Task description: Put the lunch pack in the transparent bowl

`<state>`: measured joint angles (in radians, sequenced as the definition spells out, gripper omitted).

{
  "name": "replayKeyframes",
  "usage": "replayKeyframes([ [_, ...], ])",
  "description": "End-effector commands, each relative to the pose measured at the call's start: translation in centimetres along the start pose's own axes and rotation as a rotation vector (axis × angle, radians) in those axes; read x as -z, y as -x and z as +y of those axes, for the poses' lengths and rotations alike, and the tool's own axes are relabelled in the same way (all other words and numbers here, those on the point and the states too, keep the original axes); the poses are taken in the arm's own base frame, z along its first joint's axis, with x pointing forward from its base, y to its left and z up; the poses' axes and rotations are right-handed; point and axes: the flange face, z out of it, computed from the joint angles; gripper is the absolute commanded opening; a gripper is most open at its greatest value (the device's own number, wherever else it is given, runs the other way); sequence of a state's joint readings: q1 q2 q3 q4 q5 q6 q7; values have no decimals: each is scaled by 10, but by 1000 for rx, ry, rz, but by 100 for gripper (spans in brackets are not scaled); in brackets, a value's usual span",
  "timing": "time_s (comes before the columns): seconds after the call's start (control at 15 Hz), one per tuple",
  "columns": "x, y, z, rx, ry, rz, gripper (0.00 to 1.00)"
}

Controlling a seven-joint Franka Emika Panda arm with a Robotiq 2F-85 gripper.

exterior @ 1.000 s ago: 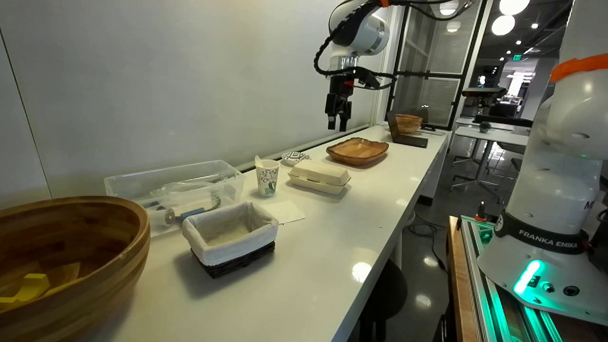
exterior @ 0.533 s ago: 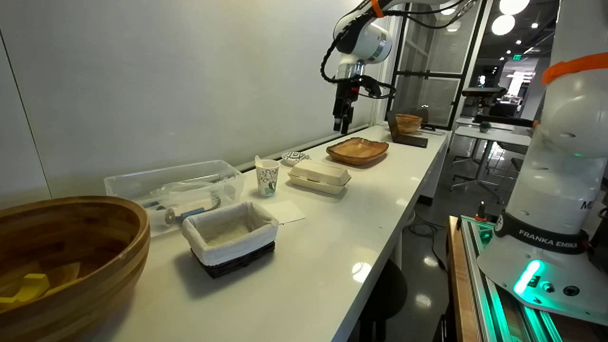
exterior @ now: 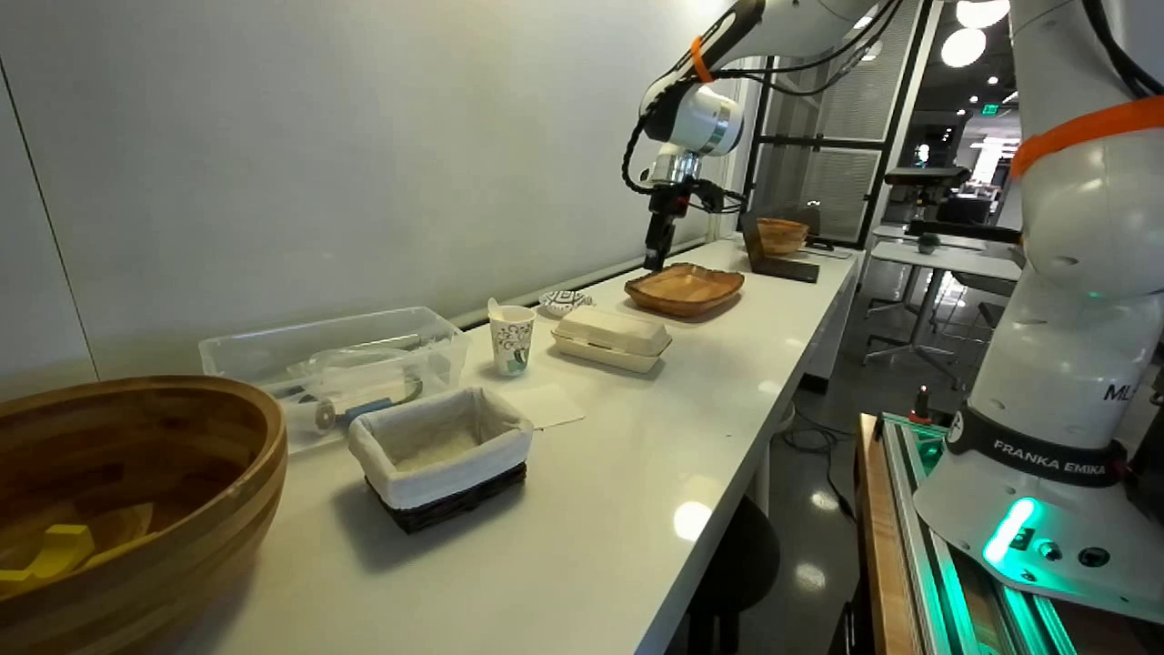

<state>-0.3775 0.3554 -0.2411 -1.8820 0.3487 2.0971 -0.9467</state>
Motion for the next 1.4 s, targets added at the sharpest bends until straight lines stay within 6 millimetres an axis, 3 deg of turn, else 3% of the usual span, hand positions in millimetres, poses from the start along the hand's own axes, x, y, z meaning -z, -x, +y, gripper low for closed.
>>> replayKeyframes([
  [0.0,0,-2,0,3,0,0,100],
  [0.33,-15,-2,26,-29,-115,43,100],
  [0.6,-30,0,58,-27,-198,98,100],
  [1.0,-67,7,106,-13,-293,114,100],
  [1.33,-105,1,129,-44,-371,141,100],
])
